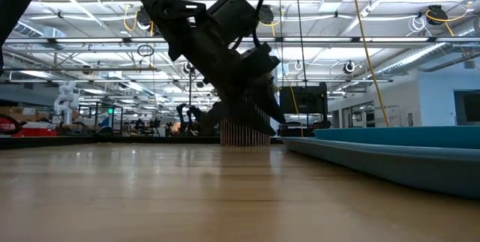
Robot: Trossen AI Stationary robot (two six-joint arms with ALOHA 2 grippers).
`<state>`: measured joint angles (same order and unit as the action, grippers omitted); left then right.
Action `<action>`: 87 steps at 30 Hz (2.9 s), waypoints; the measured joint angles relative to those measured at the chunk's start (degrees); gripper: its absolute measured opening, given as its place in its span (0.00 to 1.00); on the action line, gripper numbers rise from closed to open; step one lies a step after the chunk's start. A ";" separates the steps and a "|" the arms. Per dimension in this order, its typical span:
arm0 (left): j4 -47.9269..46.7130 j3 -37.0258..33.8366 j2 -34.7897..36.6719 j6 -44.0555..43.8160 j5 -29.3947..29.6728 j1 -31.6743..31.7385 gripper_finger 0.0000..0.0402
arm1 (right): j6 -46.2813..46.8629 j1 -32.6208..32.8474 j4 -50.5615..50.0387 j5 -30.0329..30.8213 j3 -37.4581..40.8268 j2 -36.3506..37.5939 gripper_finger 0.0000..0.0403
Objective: Pick and place plate/cup/fork/spoon on tray
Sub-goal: Move the blue tray to the center of the table
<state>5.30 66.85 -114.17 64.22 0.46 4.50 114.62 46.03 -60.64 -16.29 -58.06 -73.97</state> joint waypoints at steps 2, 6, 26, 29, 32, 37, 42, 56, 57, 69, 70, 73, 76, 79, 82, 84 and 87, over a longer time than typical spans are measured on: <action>1.07 0.00 -0.49 5.13 1.19 -0.15 0.40 | 0.45 0.44 0.00 0.02 0.00 0.01 0.57; 1.78 0.01 -1.29 12.98 4.66 0.11 0.40 | 0.94 1.03 0.00 0.09 0.00 0.01 0.57; 8.42 -0.02 -4.87 19.97 5.23 0.37 0.18 | 1.17 1.35 0.23 2.91 0.02 0.04 0.57; 8.12 -0.02 -4.87 19.25 5.23 0.37 0.15 | 1.10 1.35 0.24 2.93 0.02 0.04 0.57; 8.03 -0.02 -4.87 18.62 5.30 0.37 0.11 | 1.09 1.35 0.22 2.93 0.02 0.04 0.57; 7.62 -0.02 -4.81 18.15 5.63 0.35 0.06 | 0.97 1.35 0.22 2.93 0.02 0.04 0.57; 6.99 -0.02 -4.76 17.61 6.25 0.32 0.07 | 0.86 1.35 0.22 2.93 0.02 0.04 0.57; 3.78 0.13 -4.61 13.67 9.90 0.32 0.08 | -0.68 1.35 -0.44 3.64 0.02 0.04 0.57; 3.76 0.13 -4.60 12.62 10.17 0.32 0.08 | -1.05 1.35 -0.67 4.50 0.02 0.04 0.57; 0.02 0.11 -3.92 0.95 14.92 -0.03 0.08 | -2.81 1.33 -2.33 8.18 0.02 0.04 0.57; -0.54 0.11 -3.85 0.13 15.13 -0.09 0.08 | -2.86 1.33 -2.42 8.77 0.02 0.04 0.57; -2.59 0.11 -3.07 -2.12 14.95 -0.14 0.08 | -3.14 1.33 -2.87 9.07 0.02 0.04 0.57; -3.53 0.07 -2.93 -3.79 15.32 -0.40 0.08 | -3.25 1.33 -2.99 9.18 0.02 0.04 0.57; -5.08 0.04 -2.30 -6.25 15.72 -0.73 0.08 | -3.45 1.33 -3.27 9.20 0.02 0.04 0.57; -6.05 0.02 -1.96 -9.03 16.12 -1.00 0.08 | -4.35 1.33 -3.90 9.27 0.02 0.04 0.57; -7.73 0.02 -1.52 -11.17 16.23 -1.18 0.08 | -4.57 1.34 -4.77 9.33 0.02 0.04 0.57; -8.75 0.05 -1.49 -13.32 16.64 -1.46 0.08 | -5.08 1.33 -5.56 10.58 0.02 0.04 0.57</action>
<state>-3.45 66.90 -115.66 50.90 17.10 3.03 109.54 47.35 -66.21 -5.72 -58.04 -73.93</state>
